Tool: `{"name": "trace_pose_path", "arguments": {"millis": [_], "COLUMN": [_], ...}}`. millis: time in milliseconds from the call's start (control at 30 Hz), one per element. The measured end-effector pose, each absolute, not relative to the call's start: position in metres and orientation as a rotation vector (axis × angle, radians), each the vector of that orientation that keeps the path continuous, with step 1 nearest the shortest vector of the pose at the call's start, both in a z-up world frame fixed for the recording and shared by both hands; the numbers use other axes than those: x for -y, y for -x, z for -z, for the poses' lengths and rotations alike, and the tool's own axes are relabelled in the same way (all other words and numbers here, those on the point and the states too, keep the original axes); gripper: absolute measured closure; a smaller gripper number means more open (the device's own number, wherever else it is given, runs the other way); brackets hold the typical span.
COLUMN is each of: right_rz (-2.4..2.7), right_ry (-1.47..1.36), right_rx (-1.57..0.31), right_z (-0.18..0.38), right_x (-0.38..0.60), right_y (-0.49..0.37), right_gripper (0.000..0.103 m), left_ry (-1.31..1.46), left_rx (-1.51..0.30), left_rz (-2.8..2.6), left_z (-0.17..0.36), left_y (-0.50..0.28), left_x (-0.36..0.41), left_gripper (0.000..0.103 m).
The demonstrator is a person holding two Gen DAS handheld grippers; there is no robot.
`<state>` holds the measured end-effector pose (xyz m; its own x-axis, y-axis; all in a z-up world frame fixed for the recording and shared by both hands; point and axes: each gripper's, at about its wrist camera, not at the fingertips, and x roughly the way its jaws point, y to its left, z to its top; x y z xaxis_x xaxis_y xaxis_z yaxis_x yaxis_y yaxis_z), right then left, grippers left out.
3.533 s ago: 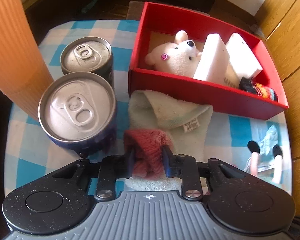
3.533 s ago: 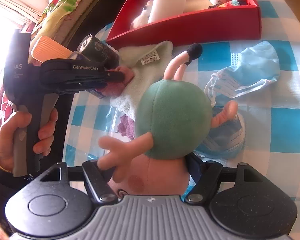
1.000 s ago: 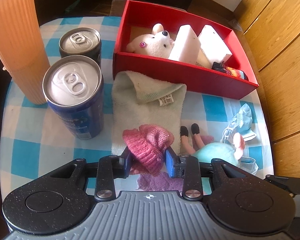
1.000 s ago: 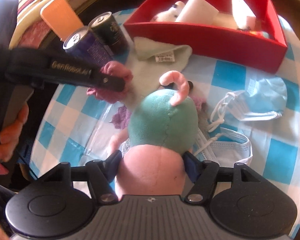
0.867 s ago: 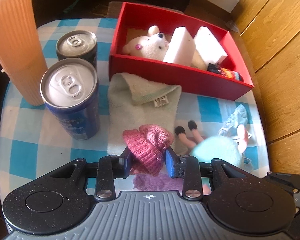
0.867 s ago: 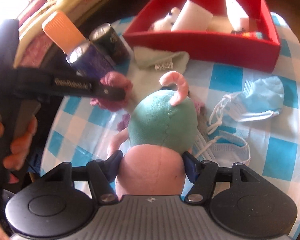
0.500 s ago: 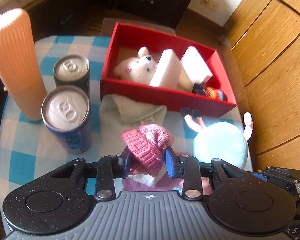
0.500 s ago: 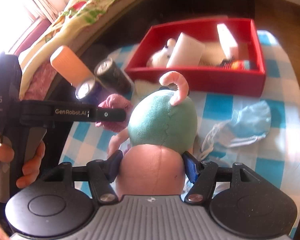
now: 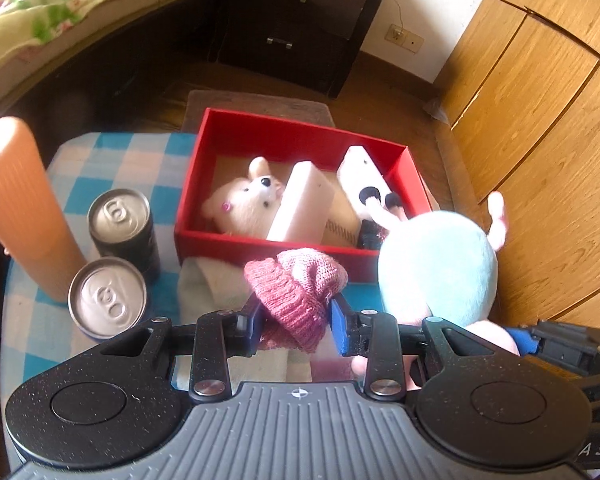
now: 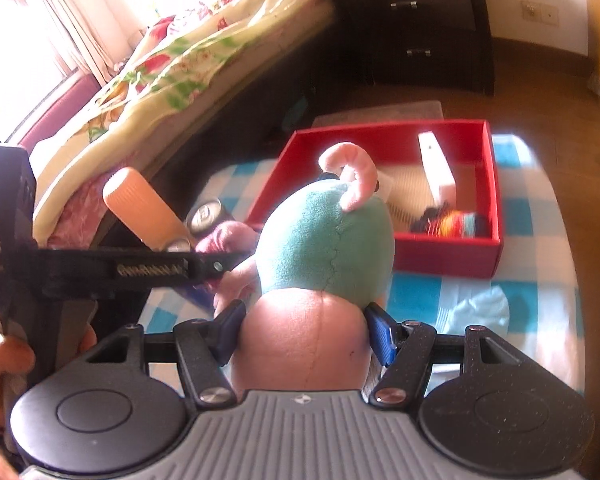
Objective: Organize soft objects
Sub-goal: 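Carry knit hat with left gripper while right gripper carries pig plush to red box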
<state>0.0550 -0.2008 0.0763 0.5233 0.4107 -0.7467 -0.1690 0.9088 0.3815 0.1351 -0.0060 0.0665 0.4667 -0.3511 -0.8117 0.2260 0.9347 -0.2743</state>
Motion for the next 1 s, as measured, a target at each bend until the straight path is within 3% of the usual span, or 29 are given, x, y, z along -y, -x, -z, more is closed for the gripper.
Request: {"name": "trace_pose_path", "arguments": {"millis": [1000], "right_rz": [-0.191], "right_ry": [-0.203], "right_rx": [-0.807], "right_z": [-0.096], "right_x": [0.218], "right_y": [-0.155], "right_gripper": [0.061], "left_ry": [0.114], "left_rx": [-0.933], "left_rz": [0.288], "left_z": [-0.073], "left_y": [-0.229], "left_x": [0.036], "left_gripper": [0.068]}}
